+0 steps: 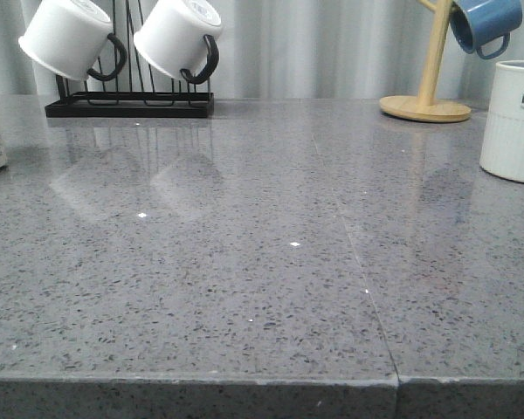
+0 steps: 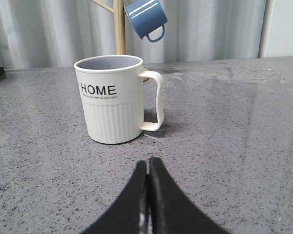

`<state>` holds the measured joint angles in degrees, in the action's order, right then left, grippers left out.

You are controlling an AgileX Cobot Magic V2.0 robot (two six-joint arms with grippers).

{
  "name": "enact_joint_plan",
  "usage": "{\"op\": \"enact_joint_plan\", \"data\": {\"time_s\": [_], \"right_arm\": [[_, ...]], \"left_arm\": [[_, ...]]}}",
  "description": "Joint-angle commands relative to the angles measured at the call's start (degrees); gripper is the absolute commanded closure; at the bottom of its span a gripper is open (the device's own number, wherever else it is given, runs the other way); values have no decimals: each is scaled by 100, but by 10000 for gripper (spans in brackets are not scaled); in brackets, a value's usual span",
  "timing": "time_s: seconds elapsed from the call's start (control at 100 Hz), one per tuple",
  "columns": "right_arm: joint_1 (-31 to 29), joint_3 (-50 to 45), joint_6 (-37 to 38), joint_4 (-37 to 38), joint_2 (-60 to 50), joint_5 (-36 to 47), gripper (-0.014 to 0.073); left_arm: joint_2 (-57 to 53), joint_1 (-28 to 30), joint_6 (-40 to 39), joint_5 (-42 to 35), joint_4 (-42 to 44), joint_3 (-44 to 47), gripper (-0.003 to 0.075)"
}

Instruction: Place milk next to cup

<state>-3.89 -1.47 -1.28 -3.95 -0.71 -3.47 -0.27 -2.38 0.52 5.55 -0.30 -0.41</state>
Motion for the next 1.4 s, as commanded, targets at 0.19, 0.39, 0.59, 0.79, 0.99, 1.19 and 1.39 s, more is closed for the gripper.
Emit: {"op": "enact_joint_plan", "data": {"time_s": [0.19, 0.39, 0.59, 0.79, 0.99, 1.19, 1.39], "right_arm": [[-27, 100, -5, 55, -18, 435, 652], [-27, 100, -5, 55, -18, 435, 652], [-27, 100, -5, 55, -18, 435, 652], [-27, 105, -5, 55, -18, 535, 652], [-27, 105, -5, 55, -18, 873, 652], [-27, 469, -5, 55, 49, 575, 652], [-27, 1393, -5, 10, 653, -670, 652]], "left_arm": [[-162, -10, -16, -415, -37, 342, 741], [-162, -10, -16, -415, -37, 342, 741], [-162, -10, -16, -415, -37, 342, 741], [-162, -10, -16, -415, -37, 342, 741], [-162, -10, -16, -415, -37, 342, 741], [-162, -10, -16, -415, -37, 342, 741], [-162, -10, -16, -415, -37, 342, 741]]}}
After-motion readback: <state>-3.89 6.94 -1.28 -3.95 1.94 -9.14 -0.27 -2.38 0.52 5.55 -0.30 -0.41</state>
